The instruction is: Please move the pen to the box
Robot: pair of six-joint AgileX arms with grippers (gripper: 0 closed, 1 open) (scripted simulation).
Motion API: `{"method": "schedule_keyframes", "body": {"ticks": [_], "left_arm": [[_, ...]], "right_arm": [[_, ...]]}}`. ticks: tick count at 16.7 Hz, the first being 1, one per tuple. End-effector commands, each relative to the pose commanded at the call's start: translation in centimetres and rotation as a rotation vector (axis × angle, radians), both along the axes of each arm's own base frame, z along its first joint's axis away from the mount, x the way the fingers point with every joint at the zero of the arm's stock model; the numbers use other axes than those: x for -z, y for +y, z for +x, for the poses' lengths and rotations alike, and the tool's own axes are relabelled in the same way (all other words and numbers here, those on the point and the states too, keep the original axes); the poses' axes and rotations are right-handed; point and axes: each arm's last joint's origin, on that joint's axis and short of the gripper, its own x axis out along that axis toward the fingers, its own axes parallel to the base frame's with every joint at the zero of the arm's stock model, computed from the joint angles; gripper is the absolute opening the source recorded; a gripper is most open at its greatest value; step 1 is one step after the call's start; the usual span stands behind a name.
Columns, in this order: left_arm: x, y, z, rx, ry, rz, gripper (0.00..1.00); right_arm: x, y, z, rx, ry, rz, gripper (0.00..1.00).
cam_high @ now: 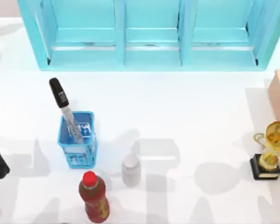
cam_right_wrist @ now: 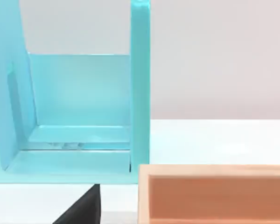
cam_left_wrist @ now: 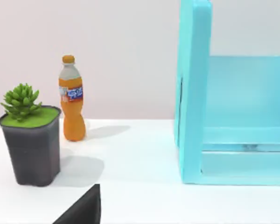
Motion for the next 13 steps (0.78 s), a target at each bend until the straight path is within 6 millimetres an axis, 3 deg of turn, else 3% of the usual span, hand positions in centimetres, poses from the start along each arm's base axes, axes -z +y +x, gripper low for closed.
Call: {"method": "schedule_keyframes", "body": {"ticks": [4, 8, 13], "left_arm": [[0.0, 0.0, 0.0, 0.000, 0.000, 0.000, 1.00], [0.0, 0.0, 0.0, 0.000, 0.000, 0.000, 1.00], [0.0, 0.0, 0.0, 0.000, 0.000, 0.000, 1.00]], "right_arm": [[-0.6, 0.2, 0.1, -0.023, 0.005, 0.002, 1.00], [-3.5, 1.6, 0.9, -0.138, 0.050, 0.016, 1.00], [-8.1, 6.2, 5.2, -0.356, 0.194, 0.036, 1.00]]}}
